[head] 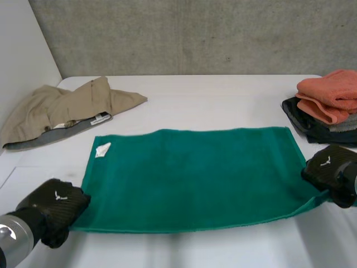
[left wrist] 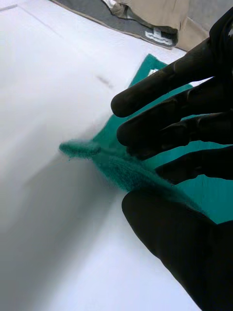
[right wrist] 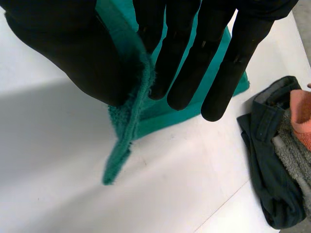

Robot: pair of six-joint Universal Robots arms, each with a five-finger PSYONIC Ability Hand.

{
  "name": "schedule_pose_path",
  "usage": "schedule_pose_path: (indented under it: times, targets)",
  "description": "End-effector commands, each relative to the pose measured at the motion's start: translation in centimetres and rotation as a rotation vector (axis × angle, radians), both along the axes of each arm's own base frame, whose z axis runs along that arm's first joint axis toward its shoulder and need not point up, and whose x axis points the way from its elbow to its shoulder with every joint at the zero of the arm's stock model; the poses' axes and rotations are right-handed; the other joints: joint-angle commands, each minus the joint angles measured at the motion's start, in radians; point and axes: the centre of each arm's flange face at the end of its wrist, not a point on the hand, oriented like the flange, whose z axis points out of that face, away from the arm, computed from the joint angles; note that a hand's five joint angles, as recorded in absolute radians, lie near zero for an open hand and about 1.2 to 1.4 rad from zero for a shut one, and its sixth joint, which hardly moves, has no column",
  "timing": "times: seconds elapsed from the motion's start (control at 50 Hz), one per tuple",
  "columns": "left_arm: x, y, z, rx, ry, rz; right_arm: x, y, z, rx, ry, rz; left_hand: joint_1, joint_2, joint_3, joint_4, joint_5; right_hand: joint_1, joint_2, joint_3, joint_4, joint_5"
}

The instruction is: Fold the laundry.

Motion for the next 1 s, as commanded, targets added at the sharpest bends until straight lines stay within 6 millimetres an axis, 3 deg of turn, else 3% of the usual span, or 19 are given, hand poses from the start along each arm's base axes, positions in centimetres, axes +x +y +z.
schedule_pose_path:
  times: [0.02, 0.12, 0.24, 0.38, 0.5, 0.54, 0.58, 0.6, 0.7, 0.8, 0.88, 1.0]
  targets:
    - [-0.1, -4.2, -1.1, -0.153, -0.011, 0.002, 0.4, -3.2, -2.5, -0.065, -0.050, -0.029, 0.226, 0.200, 0.207, 0.195, 0.245, 0.261, 0.215, 0.208, 0.198, 0.223]
    - [-1.8, -8.7, -1.1, -0.320, 0.019, -0.033, 1.0, -6.2, -4.2, -0.122, -0.112, -0.061, 0.226, 0.200, 0.207, 0.195, 0.245, 0.261, 0.215, 0.208, 0.198, 0.223]
    - [-3.7, -14.6, -2.4, -0.421, 0.031, -0.045, 3.5, -9.9, -4.9, -0.272, -0.178, -0.026, 0.226, 0.200, 0.207, 0.195, 0.245, 0.261, 0.215, 0.208, 0.198, 0.223]
    - [-7.1, -19.1, -3.9, -0.469, 0.030, -0.055, 5.2, -14.5, -6.1, -0.397, -0.193, 0.006, 0.226, 0.200, 0.207, 0.195, 0.245, 0.261, 0.215, 0.208, 0.198, 0.223]
    - [-8.1, -21.8, -4.6, -0.510, 0.015, -0.008, 6.8, -17.3, -7.2, -0.462, -0.206, 0.035, 0.226, 0.200, 0.207, 0.195, 0.245, 0.261, 0.215, 0.208, 0.198, 0.223]
    - [-8.8, -22.5, -4.9, -0.524, 0.017, -0.013, 7.1, -18.8, -7.6, -0.516, -0.213, 0.029, 0.226, 0.200, 0.207, 0.195, 0.245, -0.316, -0.362, -0.369, -0.378, -0.354]
    - [-9.4, -22.6, -5.1, -0.529, 0.021, -0.025, 7.3, -19.3, -7.8, -0.548, -0.213, 0.020, -0.495, -0.521, -0.514, -0.526, -0.476, -0.961, -1.007, -1.014, -1.024, -0.999]
    - [-9.9, -22.6, -5.1, -0.539, 0.020, -0.033, 7.6, -19.7, -7.5, -0.592, -0.218, 0.010, -0.941, -0.966, -0.960, -0.971, -0.922, -0.961, -1.007, -1.014, -1.024, -0.999]
    - [-10.4, -22.2, -4.8, -0.543, 0.029, -0.032, 8.0, -19.8, -5.4, -0.695, -0.249, -0.025, -0.971, -0.997, -0.990, -1.002, -0.952, -0.961, -1.007, -1.014, -1.024, -0.999]
    - [-10.0, -21.0, -3.7, -0.536, 0.028, -0.025, 7.2, -17.8, -3.9, -0.658, -0.276, -0.057, -0.983, -1.009, -1.002, -1.014, -0.964, -0.961, -1.007, -1.014, -1.024, -0.999]
    - [-9.4, -18.8, -2.7, -0.513, 0.046, -0.031, 6.1, -15.4, -3.7, -0.547, -0.308, -0.100, -0.966, -0.991, -0.985, -0.996, -0.947, -0.961, -1.007, -1.014, -1.024, -0.999]
    - [-8.1, -15.5, -2.0, -0.461, 0.117, -0.003, 3.0, -12.0, -4.7, -0.269, -0.384, -0.233, -0.960, -0.985, -0.979, -0.990, -0.941, -0.734, -0.780, -0.787, -0.797, -0.772]
